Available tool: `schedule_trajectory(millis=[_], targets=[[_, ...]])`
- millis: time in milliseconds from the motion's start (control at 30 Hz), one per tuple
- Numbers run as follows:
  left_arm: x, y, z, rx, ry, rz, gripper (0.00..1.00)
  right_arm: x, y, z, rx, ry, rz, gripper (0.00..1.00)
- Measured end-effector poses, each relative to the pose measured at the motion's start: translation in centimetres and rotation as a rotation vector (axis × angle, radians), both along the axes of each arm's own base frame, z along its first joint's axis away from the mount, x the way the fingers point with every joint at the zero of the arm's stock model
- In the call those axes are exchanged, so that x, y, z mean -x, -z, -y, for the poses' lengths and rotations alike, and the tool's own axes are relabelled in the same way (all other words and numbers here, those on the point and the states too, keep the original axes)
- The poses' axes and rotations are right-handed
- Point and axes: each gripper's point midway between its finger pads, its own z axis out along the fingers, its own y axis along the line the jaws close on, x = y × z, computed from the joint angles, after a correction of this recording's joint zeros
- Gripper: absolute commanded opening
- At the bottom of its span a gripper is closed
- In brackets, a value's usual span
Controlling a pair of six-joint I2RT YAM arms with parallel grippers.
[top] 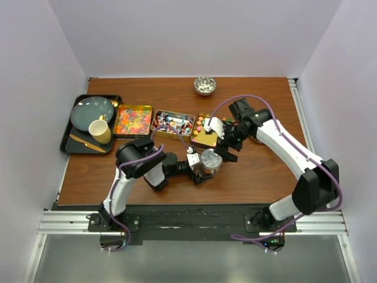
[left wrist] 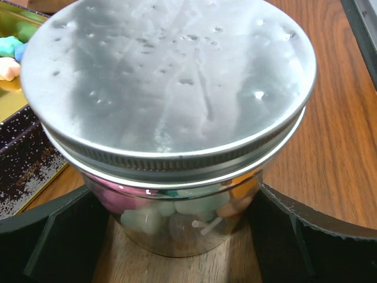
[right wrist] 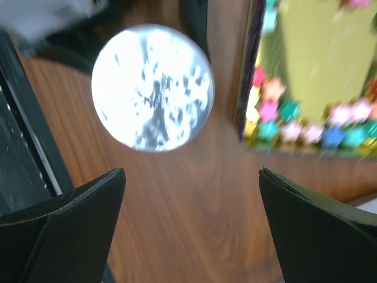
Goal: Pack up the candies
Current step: Screw the bottle lid onto the packing bottle.
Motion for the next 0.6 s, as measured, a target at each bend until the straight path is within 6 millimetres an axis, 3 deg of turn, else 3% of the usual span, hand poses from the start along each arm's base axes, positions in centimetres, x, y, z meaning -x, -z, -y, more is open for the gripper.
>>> schedule_trajectory(millis=[133,233,400,533,600], targets=[[0.0,-0.1,0.1,0.003,0.009,0.002,0.00,-1.5,-1.0,-3.2,-0.067,-0.066,0.029,0.93],[-0.1,-0.2,0.1,0.005,0.012,0.004,0.00,-1.7,0.2,-4.7,-0.071,-0.113,0.003,0.91],[-0.1,-0.2,0.1,0.004,0.012,0.004,0.00,-1.5,2.9,-5.1,-0.041,-0.145,-0.069,0.88],[-0.1,-0.2,0.1,0.004,0.011,0.005,0.00,-1.4,2.8,-5.3,-0.055,-0.158,-0.075,0.81],[-0.1,-0.3,0.1,0.004,0.011,0.005,0.00,-1.3,2.8,-5.2,-0.056,-0.160,-0.075,0.72]])
